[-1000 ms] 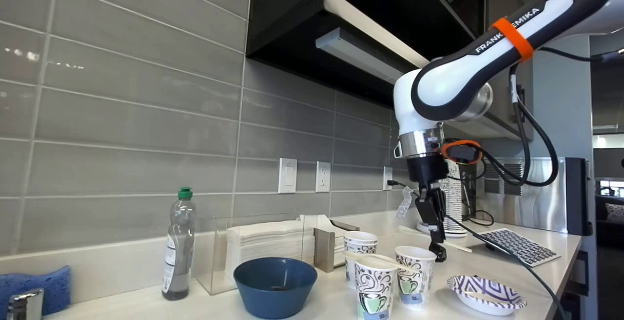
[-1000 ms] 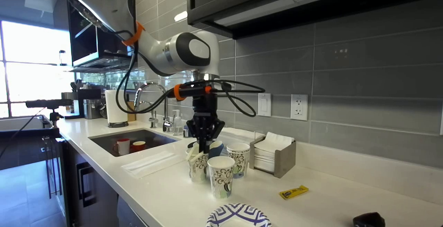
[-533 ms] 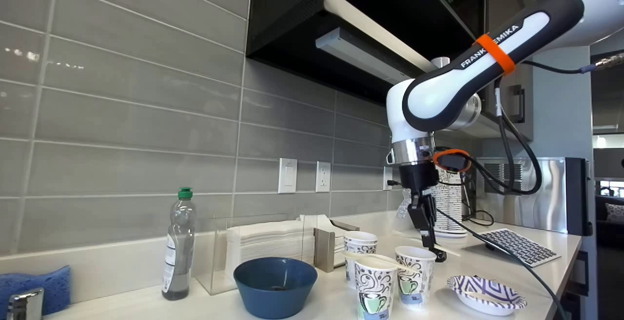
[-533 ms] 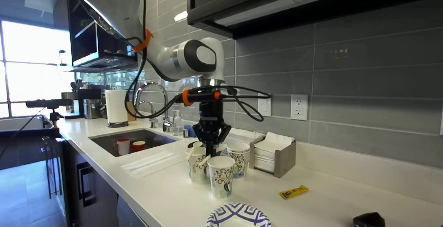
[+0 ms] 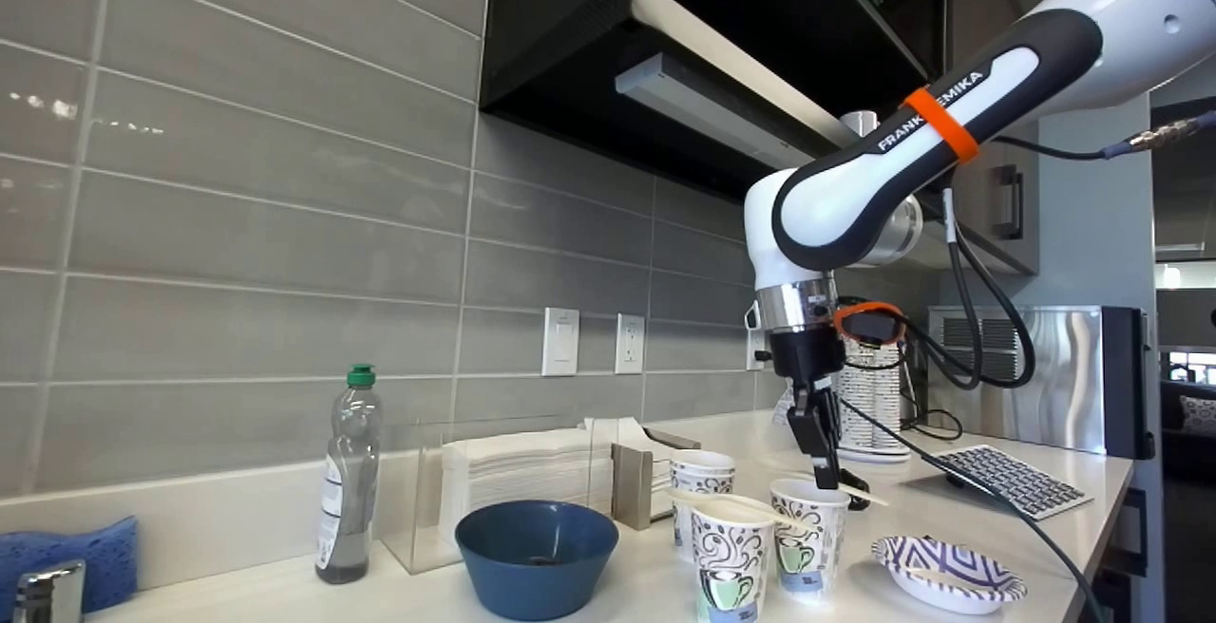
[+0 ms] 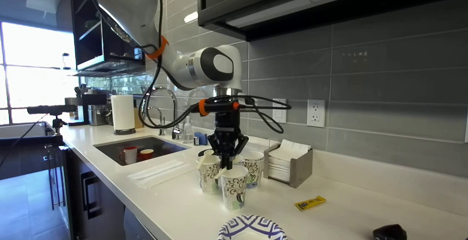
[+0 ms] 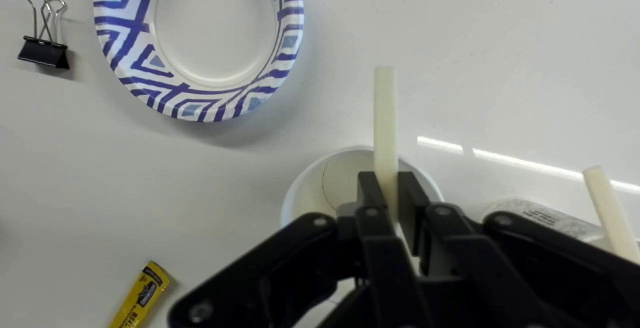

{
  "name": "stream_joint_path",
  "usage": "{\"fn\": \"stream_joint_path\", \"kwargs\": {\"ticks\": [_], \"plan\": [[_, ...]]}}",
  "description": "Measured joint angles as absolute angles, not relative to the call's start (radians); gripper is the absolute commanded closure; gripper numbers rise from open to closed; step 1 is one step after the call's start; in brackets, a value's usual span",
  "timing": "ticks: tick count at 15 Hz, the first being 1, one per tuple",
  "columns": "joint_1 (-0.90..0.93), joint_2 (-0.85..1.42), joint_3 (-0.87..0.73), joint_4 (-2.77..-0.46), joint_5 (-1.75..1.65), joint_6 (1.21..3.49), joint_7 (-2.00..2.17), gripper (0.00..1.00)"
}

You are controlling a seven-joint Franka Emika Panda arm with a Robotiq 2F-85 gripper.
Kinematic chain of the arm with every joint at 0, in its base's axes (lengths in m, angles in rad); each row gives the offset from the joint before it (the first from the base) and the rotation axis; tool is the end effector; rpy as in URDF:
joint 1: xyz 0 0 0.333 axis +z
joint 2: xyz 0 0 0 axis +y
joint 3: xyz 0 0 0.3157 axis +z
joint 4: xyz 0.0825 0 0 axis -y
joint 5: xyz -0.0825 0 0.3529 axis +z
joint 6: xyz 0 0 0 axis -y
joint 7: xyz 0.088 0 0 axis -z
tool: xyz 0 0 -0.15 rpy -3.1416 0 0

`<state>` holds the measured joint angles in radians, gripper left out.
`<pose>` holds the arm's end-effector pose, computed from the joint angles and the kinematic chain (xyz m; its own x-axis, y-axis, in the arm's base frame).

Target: Pick up the plastic spoon, put it on the paper cup on the left, pick up the plastic spoon and put it on the paper cup on the right

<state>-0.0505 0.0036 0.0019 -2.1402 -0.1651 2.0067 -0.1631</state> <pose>0.4909 -0.0401 0.3669 0.9699 0.1817 -0.1620 0.2012 -0.9730 0.1133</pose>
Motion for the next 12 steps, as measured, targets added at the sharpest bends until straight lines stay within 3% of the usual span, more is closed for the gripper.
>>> {"fn": "stream_joint_path", "kwargs": {"ticks": [10,11,12], "plan": [[-0.051,0.032,-0.004,-2.125,-0.167,2.007,-0.181,0.94],[-0.051,0.034,-0.004,-2.123,-0.167,2.007,-0.182,0.62],[-0.051,0.037,-0.004,-2.121,-0.167,2.007,-0.183,0.60]]}}
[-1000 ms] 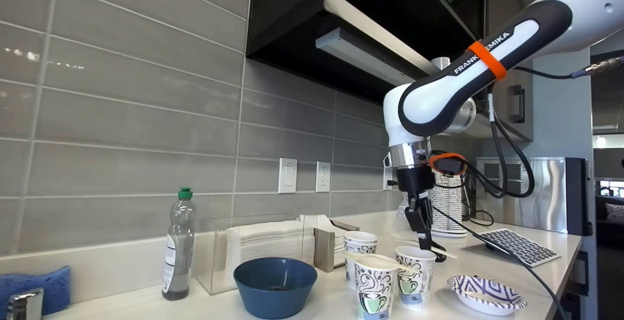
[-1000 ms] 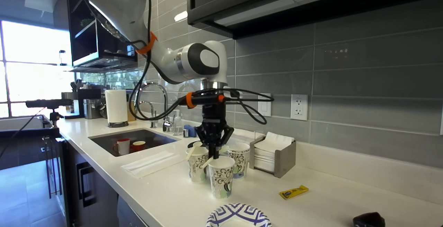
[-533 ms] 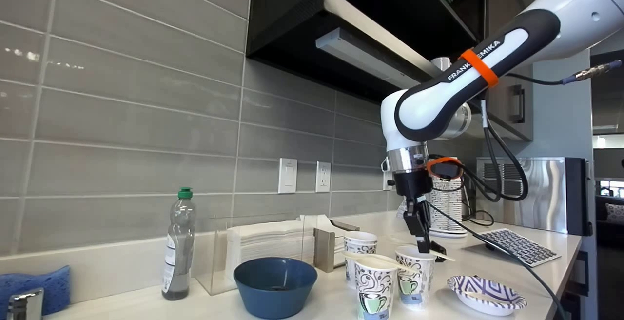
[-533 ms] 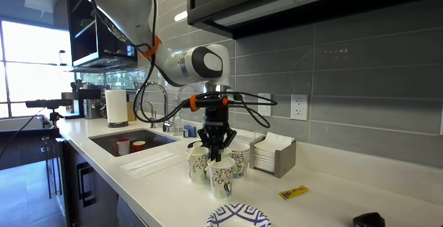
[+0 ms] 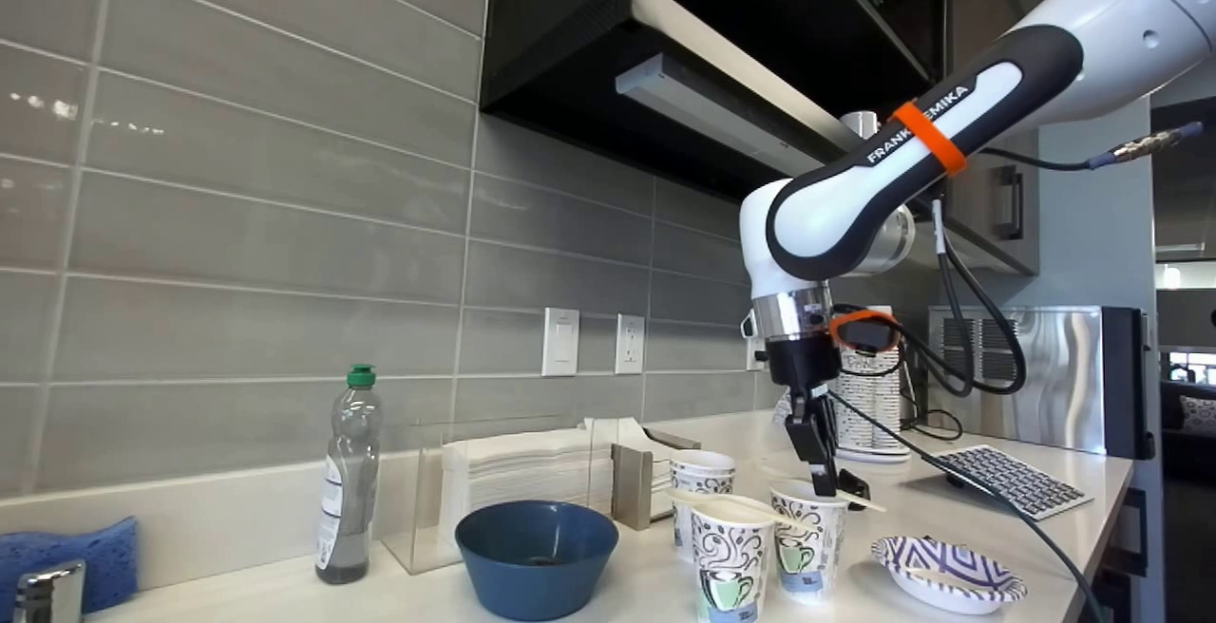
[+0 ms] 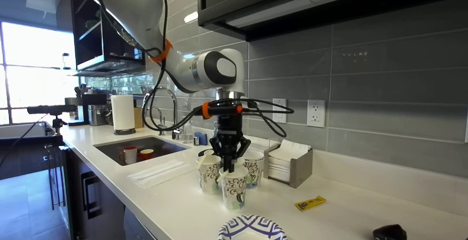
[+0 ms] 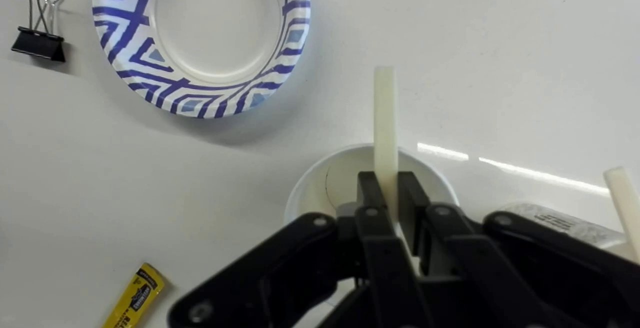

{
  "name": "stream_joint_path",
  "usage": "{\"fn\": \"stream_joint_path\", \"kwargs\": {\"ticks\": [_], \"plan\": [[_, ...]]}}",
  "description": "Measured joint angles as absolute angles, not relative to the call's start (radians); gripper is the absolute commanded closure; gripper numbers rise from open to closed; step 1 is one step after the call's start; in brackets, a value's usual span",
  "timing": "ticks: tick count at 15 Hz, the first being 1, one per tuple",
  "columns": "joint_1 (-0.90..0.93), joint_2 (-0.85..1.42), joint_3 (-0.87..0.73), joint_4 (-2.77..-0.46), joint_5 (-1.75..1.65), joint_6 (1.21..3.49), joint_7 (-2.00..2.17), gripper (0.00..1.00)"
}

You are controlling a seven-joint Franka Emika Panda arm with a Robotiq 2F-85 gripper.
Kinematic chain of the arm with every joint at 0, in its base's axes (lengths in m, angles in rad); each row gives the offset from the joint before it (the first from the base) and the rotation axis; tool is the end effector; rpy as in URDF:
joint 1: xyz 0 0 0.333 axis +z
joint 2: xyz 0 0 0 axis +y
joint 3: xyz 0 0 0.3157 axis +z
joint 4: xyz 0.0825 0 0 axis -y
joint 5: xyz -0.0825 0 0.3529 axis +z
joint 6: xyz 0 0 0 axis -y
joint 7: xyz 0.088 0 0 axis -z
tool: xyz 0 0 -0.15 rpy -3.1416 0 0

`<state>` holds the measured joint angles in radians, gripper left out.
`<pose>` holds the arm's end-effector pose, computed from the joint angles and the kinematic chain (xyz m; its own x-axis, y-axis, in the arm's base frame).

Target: Pick up the plastic spoon, put it on the paper cup on the left, pick up the plastic spoon and put it on the paper cup on the right

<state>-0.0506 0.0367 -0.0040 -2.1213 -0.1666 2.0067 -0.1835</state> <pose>0.4970 -0.0436 0.3582 0.9642 0.1964 -0.1782 0.2175 -0.9701 0.1075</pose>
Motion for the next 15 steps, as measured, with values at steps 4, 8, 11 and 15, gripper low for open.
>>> {"fn": "stream_joint_path", "kwargs": {"ticks": [4,8,11,15], "plan": [[-0.051,0.039,-0.005,-2.114,-0.167,2.007,-0.186,0.32],[-0.051,0.033,-0.007,-2.112,-0.167,2.006,-0.186,0.05],[-0.051,0.000,-0.007,-2.124,-0.167,2.006,-0.185,0.00],[-0.048,-0.125,-0.006,-2.200,-0.162,2.008,-0.179,0.00]]}}
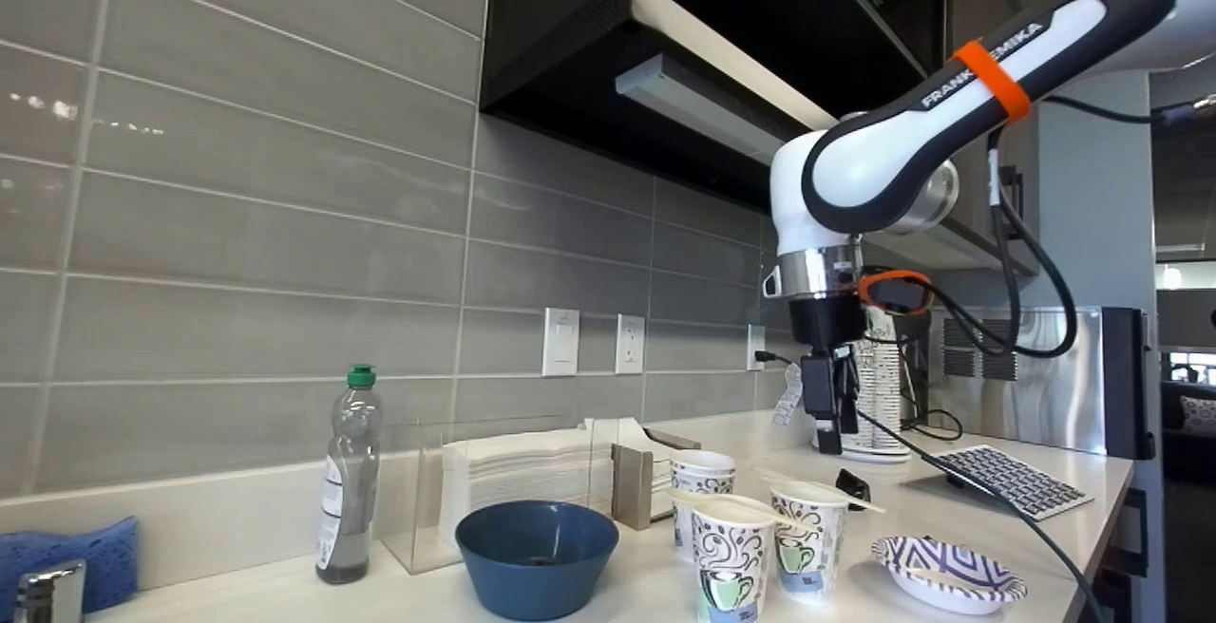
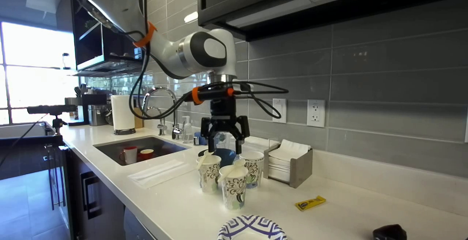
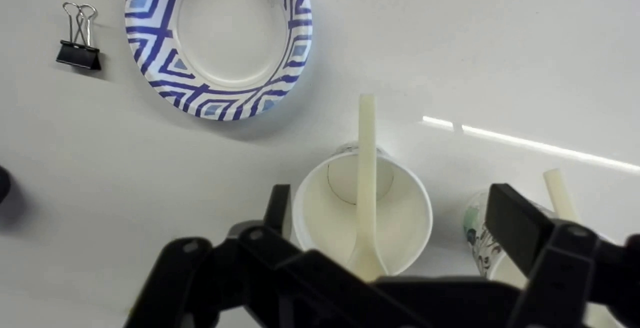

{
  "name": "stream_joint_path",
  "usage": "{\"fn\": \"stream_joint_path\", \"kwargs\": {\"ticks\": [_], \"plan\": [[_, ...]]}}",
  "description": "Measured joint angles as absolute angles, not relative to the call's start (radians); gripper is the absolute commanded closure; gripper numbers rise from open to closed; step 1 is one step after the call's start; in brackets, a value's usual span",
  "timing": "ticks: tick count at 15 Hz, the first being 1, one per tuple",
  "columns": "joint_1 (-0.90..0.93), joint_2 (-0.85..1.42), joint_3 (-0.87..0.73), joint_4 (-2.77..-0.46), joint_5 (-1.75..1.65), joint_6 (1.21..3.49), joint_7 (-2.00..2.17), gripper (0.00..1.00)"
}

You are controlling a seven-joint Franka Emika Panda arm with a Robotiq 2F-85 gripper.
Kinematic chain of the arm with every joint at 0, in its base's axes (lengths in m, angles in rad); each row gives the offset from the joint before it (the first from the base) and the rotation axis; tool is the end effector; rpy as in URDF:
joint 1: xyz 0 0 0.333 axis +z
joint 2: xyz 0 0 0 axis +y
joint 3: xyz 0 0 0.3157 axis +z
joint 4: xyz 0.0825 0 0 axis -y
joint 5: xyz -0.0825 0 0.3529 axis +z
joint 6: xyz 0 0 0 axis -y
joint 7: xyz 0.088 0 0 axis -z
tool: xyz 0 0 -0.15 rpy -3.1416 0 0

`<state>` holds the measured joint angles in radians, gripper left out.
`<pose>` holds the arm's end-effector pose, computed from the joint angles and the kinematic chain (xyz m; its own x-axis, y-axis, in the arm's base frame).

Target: Pick up the plastic spoon, put it on the paper cup on the left, pick up the plastic spoon and put it on the paper cup on the right

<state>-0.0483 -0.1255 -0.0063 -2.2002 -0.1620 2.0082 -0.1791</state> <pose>0.4681 -0.0415 0.4040 0.9771 0.1901 -0.0951 0.2012 -0.9715 0.1255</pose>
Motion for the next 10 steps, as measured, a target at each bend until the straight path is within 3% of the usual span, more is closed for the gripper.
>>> {"fn": "stream_joint_path", "kwargs": {"ticks": [10], "plan": [[0.027,-0.590,-0.002,-2.525,-0.050,2.160,-0.129,0.00]]}}
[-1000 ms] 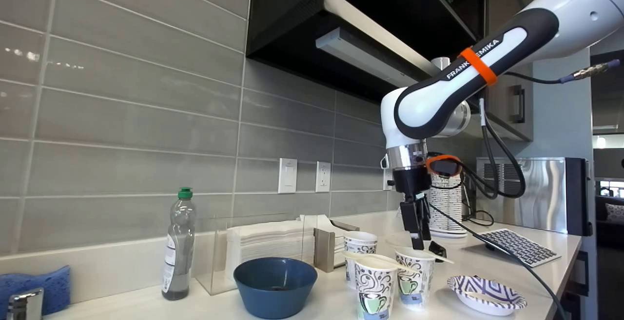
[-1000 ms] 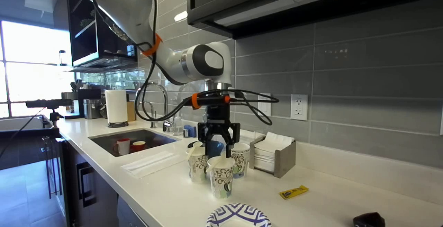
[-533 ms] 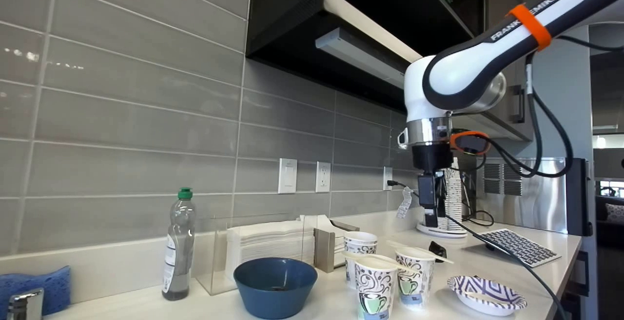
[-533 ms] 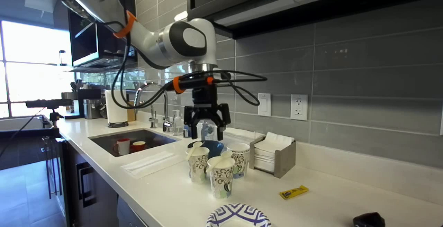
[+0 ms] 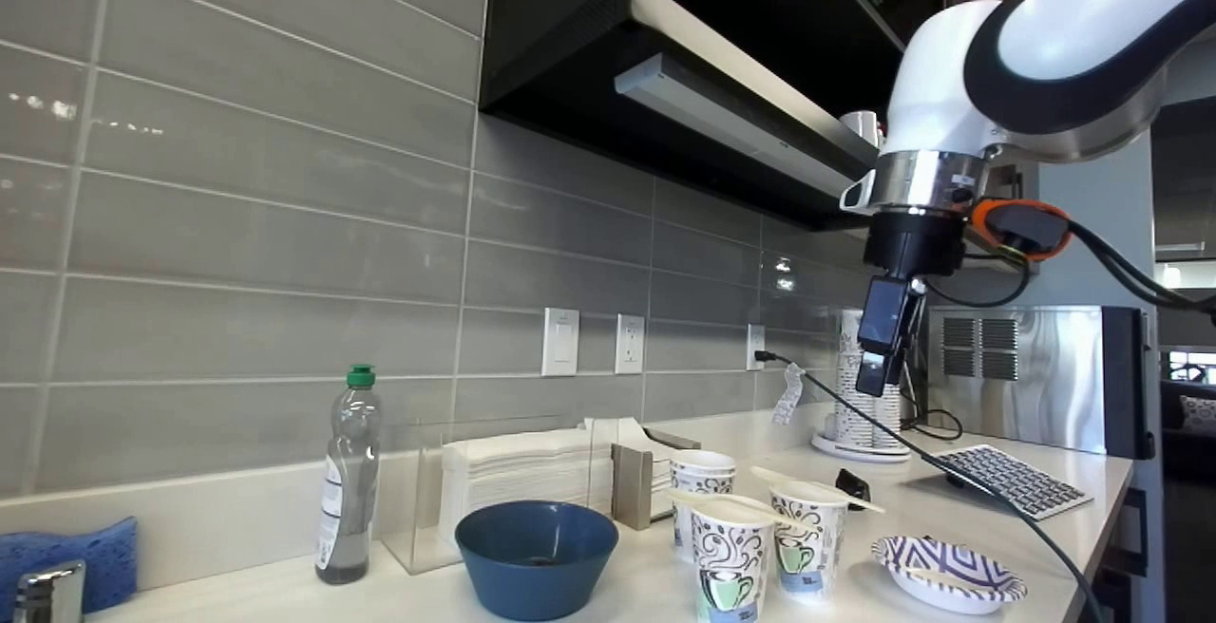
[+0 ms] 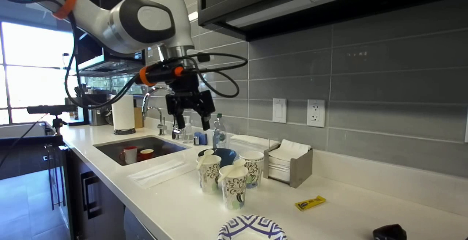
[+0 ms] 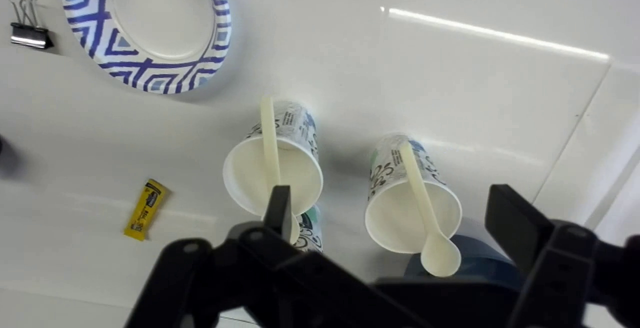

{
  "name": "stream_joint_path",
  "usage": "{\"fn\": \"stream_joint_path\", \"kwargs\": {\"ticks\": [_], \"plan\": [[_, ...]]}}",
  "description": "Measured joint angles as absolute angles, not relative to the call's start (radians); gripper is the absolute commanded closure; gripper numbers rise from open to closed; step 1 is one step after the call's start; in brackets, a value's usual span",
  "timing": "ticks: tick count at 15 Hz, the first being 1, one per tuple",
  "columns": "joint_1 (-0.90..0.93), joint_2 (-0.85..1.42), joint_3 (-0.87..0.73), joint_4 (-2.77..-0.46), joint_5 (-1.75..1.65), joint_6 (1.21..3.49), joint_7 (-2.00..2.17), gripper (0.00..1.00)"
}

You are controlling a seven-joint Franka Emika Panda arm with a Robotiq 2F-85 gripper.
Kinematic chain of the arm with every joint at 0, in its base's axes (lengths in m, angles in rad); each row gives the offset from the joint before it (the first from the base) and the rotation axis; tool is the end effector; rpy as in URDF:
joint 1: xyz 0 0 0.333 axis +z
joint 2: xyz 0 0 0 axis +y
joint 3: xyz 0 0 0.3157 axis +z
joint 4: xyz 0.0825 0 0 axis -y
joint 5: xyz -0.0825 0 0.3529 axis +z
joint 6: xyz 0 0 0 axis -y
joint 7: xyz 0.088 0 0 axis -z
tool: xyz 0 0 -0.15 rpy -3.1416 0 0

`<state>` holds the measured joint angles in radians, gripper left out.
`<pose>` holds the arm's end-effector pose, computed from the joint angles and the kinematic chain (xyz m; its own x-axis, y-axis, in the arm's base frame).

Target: Pick up the plastic spoon, put it on the paper cup on the left, pick up the plastic spoon and put it on the paper cup on the right

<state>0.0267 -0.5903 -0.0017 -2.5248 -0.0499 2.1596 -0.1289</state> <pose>0.3713 0.0055 0.4663 0.9599 0.1800 0.2149 0.1678 -0.9831 0.0739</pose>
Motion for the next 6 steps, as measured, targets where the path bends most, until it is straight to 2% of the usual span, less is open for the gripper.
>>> {"fn": "stream_joint_path", "kwargs": {"ticks": [6], "plan": [[0.035,-0.707,0.008,-2.638,-0.042,2.210,-0.086,0.00]]}}
